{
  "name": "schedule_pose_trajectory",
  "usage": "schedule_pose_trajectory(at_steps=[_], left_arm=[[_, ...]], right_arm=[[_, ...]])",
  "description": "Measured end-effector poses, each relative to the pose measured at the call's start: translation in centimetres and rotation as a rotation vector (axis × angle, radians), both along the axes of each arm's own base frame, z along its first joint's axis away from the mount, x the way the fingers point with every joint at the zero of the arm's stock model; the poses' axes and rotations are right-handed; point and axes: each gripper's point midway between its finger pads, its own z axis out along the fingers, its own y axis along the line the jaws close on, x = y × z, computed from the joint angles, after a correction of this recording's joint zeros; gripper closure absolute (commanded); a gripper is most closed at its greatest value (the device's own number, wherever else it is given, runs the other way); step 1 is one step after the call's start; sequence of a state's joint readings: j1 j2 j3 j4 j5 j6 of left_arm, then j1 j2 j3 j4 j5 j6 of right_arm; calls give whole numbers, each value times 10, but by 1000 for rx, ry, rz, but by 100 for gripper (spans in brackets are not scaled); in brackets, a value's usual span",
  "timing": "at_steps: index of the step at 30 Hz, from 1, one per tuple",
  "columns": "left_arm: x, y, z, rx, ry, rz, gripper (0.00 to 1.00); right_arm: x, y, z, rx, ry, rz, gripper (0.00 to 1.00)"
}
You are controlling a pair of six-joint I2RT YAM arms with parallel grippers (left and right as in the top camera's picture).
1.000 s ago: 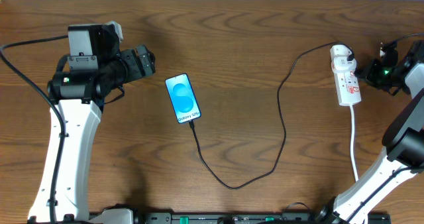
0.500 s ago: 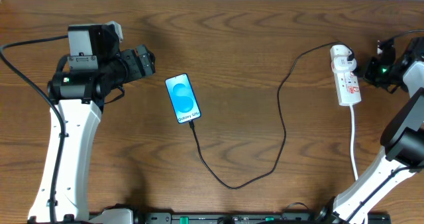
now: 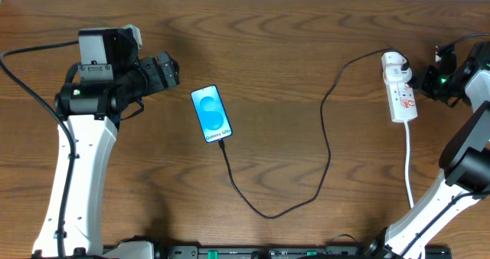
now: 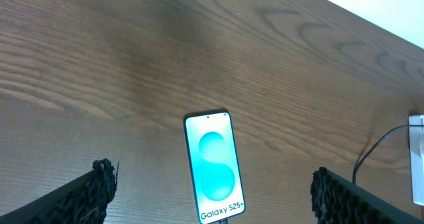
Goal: Plug charger to phone and switch on socket
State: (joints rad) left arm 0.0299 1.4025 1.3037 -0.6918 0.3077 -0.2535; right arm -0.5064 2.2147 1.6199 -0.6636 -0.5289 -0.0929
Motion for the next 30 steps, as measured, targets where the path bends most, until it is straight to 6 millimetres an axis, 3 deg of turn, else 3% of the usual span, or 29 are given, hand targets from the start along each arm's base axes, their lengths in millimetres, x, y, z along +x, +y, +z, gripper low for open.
schedule_pose_trajectory(at_steps=[30], left_arm=[[0,0,0,0,0,0,4]], right_arm=[[-2,3,0,-68,49,11,99]])
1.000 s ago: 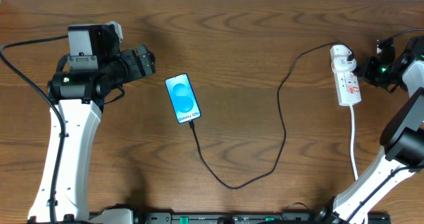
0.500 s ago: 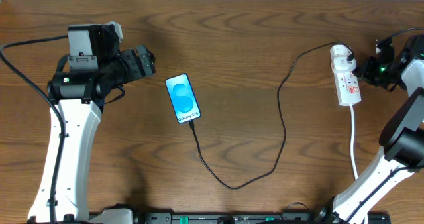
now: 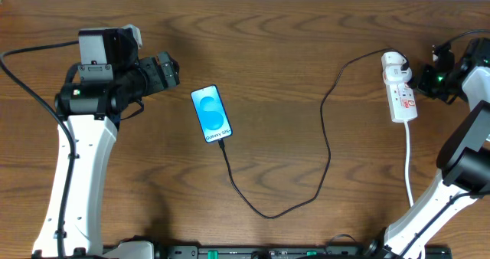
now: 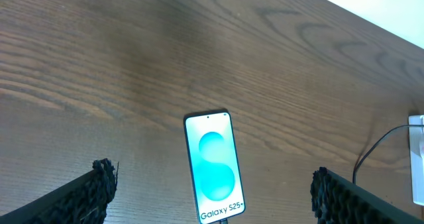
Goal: Plug charger to phone and switch on socket
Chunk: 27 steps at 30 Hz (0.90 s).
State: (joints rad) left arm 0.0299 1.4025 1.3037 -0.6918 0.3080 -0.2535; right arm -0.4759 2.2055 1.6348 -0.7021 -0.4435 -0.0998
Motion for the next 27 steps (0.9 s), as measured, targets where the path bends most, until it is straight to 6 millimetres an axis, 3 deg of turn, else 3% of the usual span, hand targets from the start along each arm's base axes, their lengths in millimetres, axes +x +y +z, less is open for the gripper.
schedule_pose_trajectory(at_steps=[27], left_arm=[[0,0,0,0,0,0,5]], right_arm=[[-2,1,2,49,29,-86,99]])
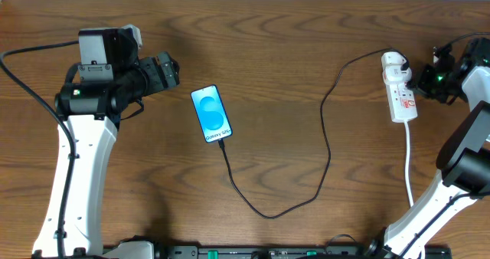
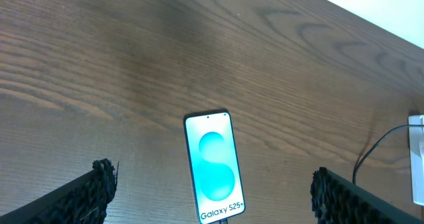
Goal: Plug charger to phone and switch on socket
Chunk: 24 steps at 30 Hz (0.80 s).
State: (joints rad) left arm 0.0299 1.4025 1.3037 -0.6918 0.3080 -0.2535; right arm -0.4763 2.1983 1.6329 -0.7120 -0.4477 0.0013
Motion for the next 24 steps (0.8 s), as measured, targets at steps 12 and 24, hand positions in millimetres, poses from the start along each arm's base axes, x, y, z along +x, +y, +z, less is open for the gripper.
schedule_pose_trajectory(at_steps=[12,24], left_arm=[[0,0,0,0,0,0,5],[0,0,0,0,0,0,5]], right_arm=[[3,-10,18,66,-60,-56,99],[-1,-8,14,55,-39,-59,99]])
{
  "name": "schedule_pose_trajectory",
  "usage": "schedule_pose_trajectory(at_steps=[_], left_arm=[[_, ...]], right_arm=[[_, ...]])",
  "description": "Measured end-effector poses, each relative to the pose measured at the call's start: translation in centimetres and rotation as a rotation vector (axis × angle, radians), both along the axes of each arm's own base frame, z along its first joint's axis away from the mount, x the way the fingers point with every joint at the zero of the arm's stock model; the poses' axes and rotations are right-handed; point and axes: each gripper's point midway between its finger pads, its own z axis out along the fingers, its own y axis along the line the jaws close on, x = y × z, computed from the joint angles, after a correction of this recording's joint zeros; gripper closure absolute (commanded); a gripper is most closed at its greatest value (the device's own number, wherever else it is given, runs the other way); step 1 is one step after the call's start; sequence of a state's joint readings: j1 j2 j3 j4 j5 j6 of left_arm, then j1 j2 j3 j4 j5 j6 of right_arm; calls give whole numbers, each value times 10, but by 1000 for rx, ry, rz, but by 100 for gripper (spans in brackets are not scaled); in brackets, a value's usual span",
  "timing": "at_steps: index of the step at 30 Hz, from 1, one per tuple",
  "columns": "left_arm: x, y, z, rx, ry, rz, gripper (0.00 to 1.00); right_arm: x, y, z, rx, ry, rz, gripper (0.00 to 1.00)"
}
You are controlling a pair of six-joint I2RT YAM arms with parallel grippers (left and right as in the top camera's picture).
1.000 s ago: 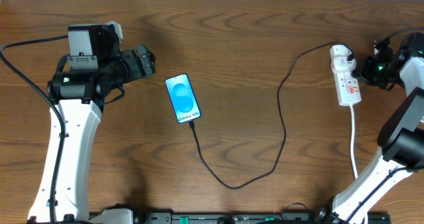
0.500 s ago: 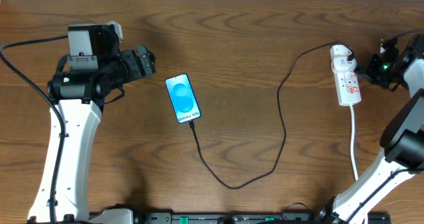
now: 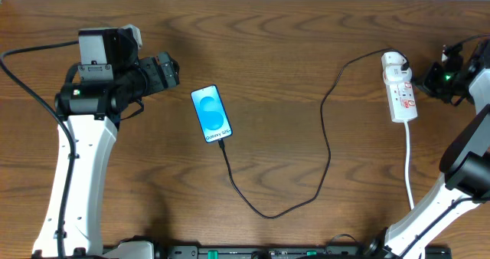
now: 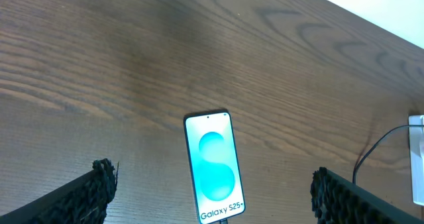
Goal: Plug charger to phone and switch on socket
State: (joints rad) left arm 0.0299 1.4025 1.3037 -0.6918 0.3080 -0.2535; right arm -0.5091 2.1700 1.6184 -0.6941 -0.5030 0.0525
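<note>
The phone [image 3: 211,113] lies face up on the table with its screen lit, also in the left wrist view [image 4: 214,166]. A black charger cable [image 3: 268,213] is plugged into its lower end and loops over to the white socket strip [image 3: 400,86], whose edge shows in the wrist view [image 4: 417,159]. My left gripper [image 3: 164,67] hovers left of the phone, open wide, with its fingers [image 4: 93,191] on either side of the phone in that view. My right gripper [image 3: 444,77] sits just right of the strip. Whether its jaws are open or shut cannot be made out.
The strip's white lead [image 3: 409,167] runs down toward the front edge beside the right arm. The wooden table [image 3: 306,44] stretches between phone and strip. The left arm's white link [image 3: 76,175] stands at the front left.
My right gripper has shifted a little to the right, away from the socket strip. The left gripper, phone and cable are unchanged.
The phone lay lit with the cable plugged in at every moment, and the left gripper stayed open beside it. My right gripper stayed close to the strip's right side, nearest it 0.8 s ago, and now sits slightly farther right.
</note>
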Motion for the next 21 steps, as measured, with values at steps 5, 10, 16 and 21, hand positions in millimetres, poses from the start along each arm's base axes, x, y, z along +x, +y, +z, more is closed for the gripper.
schedule_pose_trajectory(at_steps=[5,10,16,21], left_arm=[[0,0,0,0,0,0,5],[0,0,0,0,0,0,5],[0,0,0,0,0,0,5],[0,0,0,0,0,0,5]], right_arm=[[-4,3,-8,0,13,2,99],[-3,2,-14,-12,-4,6,99],[3,0,-13,-30,-35,14,99],[6,-1,-12,-35,-51,17,99]])
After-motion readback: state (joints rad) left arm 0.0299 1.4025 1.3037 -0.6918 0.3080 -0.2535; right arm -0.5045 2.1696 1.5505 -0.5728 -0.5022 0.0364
